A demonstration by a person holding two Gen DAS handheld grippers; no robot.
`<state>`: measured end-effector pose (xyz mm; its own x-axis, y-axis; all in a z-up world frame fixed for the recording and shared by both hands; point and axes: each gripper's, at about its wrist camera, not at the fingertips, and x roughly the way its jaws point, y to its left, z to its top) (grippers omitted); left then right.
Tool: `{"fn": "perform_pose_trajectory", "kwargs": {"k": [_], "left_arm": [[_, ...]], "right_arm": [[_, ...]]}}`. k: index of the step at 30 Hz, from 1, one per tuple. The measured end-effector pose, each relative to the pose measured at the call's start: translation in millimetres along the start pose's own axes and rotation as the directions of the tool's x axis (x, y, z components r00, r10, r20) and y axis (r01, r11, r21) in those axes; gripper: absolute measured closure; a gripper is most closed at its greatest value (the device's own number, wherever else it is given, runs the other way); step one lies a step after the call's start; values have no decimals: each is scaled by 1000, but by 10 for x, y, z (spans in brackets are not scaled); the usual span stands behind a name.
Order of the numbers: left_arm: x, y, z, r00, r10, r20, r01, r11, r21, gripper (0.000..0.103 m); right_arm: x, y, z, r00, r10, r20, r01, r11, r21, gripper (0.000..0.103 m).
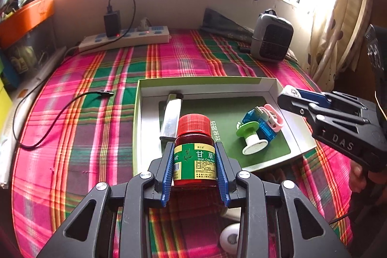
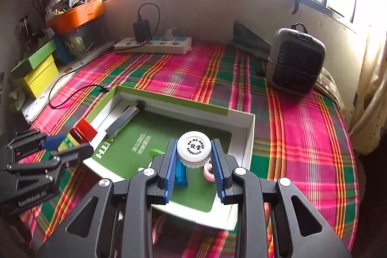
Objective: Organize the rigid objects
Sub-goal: 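Lift and carry the bottle and the white jar over the tray together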
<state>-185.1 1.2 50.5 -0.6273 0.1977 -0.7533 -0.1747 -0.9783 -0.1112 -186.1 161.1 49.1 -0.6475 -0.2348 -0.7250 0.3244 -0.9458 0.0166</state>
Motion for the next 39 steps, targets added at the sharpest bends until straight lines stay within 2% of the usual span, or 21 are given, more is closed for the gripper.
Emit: {"fn": "perform_pose_trajectory", "kwargs": {"k": [10,24,39], "left_arm": [[224,-49,69,1000,-2,-27,3,1000,10,72],[437,-95,98,997,-13,-72,14,1000,20,72],[565,-135,78,995,-9,-103,13,999,33,72]], "right_arm": [[317,-120,163,999,11,-32,-10,1000,27,74],[649,-150,217,994,88,-67,-85,995,43,74],[821,-125,208,991,79,-108,-76,997,34,74]]}}
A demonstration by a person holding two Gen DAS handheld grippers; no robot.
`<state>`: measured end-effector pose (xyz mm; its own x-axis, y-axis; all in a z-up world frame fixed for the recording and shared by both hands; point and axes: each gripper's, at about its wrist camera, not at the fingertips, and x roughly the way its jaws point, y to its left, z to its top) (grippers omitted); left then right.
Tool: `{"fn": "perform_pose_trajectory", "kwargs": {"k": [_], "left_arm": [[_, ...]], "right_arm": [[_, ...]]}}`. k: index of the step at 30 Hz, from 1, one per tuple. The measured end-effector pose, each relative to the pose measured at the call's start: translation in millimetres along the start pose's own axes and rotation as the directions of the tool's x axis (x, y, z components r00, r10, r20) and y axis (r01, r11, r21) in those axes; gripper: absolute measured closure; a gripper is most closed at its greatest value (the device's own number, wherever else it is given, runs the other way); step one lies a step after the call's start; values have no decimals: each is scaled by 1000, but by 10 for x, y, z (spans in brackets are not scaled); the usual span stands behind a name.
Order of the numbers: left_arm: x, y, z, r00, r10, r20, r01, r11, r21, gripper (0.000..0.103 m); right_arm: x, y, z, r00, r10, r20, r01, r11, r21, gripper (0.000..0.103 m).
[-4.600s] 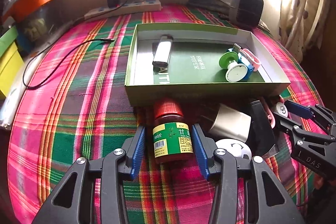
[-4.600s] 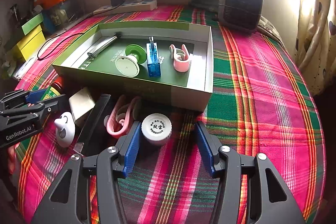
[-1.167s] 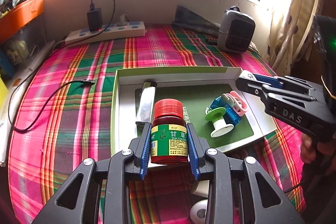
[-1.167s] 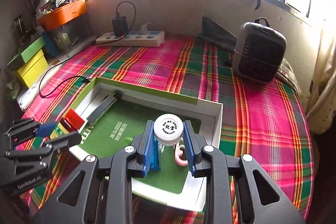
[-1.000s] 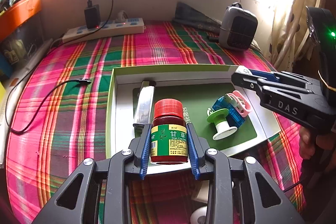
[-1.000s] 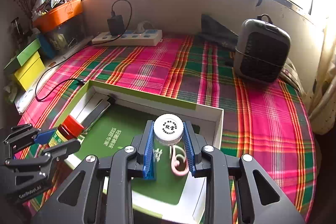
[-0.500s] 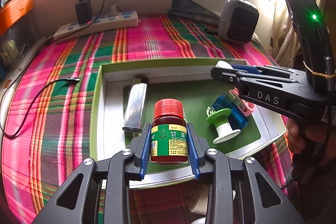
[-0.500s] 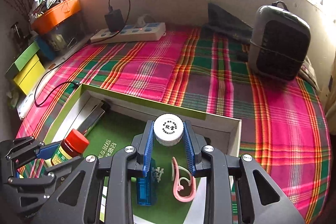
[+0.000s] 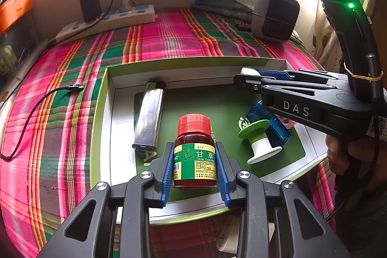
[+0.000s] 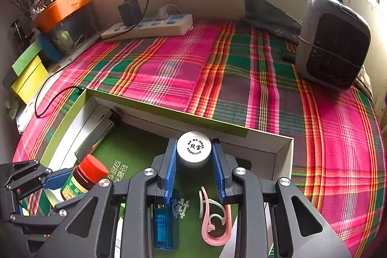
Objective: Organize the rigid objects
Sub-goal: 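Lift and carry the bottle and the white jar over the tray together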
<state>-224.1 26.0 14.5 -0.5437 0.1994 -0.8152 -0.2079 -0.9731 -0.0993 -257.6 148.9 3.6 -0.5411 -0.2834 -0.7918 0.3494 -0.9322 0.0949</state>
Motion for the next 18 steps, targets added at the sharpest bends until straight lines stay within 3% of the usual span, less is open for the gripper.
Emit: {"fn": "perform_pose_trajectory", "kwargs": {"k": [18], "left_arm": [[20,-5,3,1000,-1,-2,1,1000,-4,72]], "right_arm": [[60,-6,22,1000,-12,-29,12,1000,-8,74]]}}
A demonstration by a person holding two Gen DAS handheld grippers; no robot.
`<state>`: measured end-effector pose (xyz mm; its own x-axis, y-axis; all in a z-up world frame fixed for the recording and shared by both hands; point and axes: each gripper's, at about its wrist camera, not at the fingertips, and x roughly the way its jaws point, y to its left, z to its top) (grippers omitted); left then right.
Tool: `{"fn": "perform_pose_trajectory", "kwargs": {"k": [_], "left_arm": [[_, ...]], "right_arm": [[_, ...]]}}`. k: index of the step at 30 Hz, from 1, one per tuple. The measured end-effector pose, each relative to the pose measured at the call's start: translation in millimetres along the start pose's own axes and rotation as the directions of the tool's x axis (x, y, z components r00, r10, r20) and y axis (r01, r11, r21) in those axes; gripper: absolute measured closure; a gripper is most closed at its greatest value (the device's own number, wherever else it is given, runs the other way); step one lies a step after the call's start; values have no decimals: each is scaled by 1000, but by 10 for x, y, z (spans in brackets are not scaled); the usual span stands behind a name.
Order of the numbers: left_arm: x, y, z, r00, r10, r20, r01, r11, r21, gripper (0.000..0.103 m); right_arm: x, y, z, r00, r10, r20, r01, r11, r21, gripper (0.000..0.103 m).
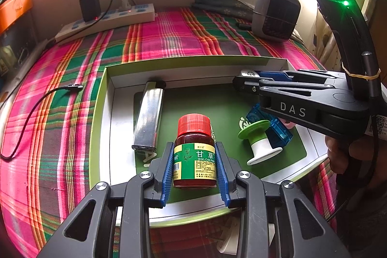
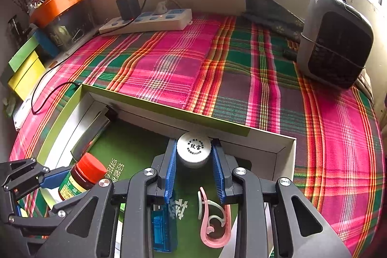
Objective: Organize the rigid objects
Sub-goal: 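Lift and carry the bottle and the white jar over the tray together, then open the left gripper to drop the bottle while the right gripper releases the jar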
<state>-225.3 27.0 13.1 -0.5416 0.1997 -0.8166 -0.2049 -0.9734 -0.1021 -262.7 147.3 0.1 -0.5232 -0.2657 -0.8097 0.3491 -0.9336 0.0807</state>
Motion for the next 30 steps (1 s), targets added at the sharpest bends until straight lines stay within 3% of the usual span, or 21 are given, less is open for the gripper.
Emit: {"fn": "perform_pose_trajectory", "kwargs": {"k": [11,22,30], "left_arm": [[-4,0,-5,1000,2,2,-2,1000,1,70],[-36,25,-11,1000,20,8,-20,1000,-2,62],[-118,31,-23,999,30,26,-29,1000,-6,61]], "right_arm": [[3,-5,7,1000,7,2,-7,1000,7,74],[-72,-3,-5,1000,13,25,-13,1000,16,62],[-160,33,-28,999,9,43,-10,1000,19,61]]}}
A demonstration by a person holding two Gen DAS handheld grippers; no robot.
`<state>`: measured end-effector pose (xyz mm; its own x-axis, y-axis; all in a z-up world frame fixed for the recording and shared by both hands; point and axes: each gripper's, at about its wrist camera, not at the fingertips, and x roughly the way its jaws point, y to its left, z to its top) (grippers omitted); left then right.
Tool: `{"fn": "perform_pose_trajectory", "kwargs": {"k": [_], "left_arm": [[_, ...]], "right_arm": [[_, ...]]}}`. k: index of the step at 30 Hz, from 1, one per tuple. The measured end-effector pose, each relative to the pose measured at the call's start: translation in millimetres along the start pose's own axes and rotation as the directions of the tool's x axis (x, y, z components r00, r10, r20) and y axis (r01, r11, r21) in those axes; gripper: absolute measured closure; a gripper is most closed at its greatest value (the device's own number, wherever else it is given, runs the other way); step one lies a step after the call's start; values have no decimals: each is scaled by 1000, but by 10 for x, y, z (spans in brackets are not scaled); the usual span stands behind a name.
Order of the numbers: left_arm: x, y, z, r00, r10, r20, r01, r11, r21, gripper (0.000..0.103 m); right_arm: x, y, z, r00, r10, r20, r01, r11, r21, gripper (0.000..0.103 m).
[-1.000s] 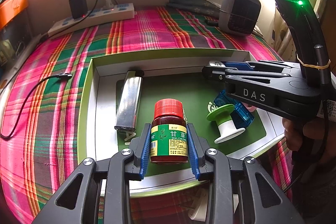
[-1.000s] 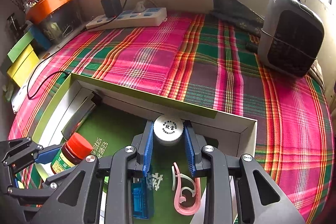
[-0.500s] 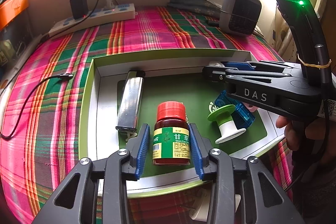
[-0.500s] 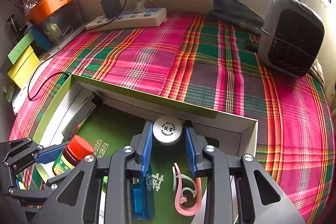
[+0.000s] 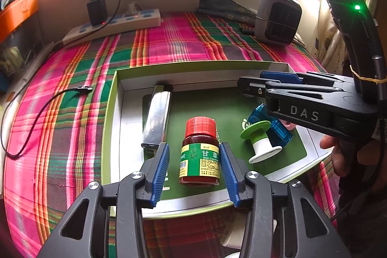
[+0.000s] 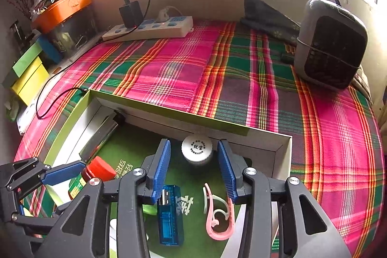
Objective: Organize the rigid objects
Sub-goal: 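Open the left gripper to drop the bottle while the right gripper releases the jar, then withdraw both grippers from the tray toward the white mouse and black stapler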
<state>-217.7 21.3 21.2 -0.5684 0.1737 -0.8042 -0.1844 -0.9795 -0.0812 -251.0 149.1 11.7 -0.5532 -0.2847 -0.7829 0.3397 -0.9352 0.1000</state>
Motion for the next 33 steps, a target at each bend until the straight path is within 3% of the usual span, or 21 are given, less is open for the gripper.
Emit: {"fn": "perform_pose_trajectory", "kwargs": {"k": [21,33], "left_arm": [[-406,-63,-198,999,5,53,-4,1000,-17,61],[-677,-10,-420,996,-1,92,5,999,-41,61]], "right_arm": [[-493,155,-255,998,-19,56,19,1000,16,61],[-780,208,-573,996,-30,86,27,999,29,61]]}}
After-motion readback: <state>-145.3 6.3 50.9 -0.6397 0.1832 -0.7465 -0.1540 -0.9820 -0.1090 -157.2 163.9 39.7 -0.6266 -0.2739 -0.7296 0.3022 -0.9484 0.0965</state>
